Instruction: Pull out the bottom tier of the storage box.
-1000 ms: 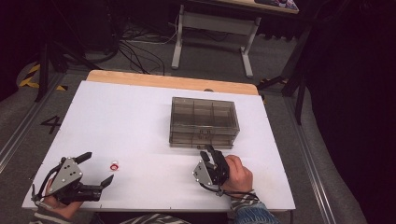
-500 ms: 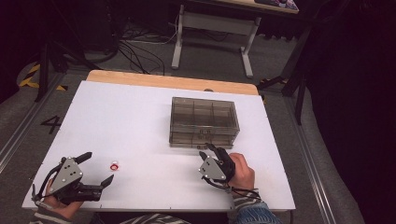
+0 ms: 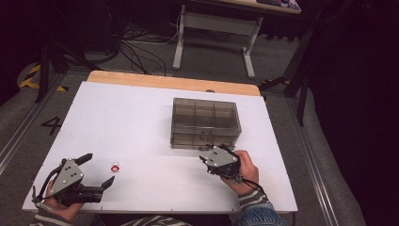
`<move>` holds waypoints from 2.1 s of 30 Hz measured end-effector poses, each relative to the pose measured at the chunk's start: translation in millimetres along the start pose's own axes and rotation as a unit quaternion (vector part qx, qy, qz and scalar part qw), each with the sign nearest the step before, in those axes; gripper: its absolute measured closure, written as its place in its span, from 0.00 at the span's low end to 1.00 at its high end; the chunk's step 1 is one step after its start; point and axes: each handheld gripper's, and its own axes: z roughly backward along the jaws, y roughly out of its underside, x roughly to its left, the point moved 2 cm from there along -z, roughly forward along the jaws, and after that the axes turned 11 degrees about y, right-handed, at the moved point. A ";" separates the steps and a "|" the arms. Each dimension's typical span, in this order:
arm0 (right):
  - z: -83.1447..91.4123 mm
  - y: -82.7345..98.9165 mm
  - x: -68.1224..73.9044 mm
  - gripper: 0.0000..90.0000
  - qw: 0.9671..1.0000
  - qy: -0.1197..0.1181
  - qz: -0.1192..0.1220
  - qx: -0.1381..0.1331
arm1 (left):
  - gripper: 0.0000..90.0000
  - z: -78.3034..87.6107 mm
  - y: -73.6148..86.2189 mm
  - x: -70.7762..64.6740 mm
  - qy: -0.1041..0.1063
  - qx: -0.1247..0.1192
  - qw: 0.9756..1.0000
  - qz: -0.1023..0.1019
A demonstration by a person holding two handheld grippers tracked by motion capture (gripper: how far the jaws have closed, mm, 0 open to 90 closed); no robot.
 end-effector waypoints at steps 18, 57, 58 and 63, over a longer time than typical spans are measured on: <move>-15.9 0.1 -22.1 0.60 0.990 -0.133 -0.031 0.038 | 0.01 0.3 0.4 0.0 -0.002 0.000 1.000 -0.001; -68.4 14.4 -19.9 0.66 0.984 -0.104 0.062 0.131 | 0.02 -0.4 0.7 0.7 0.000 0.002 1.000 0.000; -69.1 14.6 -19.9 0.67 0.984 -0.100 0.059 0.133 | 0.02 -0.4 0.6 1.1 -0.001 0.002 1.000 -0.002; -72.5 16.5 -19.4 0.70 0.984 -0.096 0.066 0.138 | 0.02 -0.2 0.6 1.0 -0.001 0.002 1.000 -0.001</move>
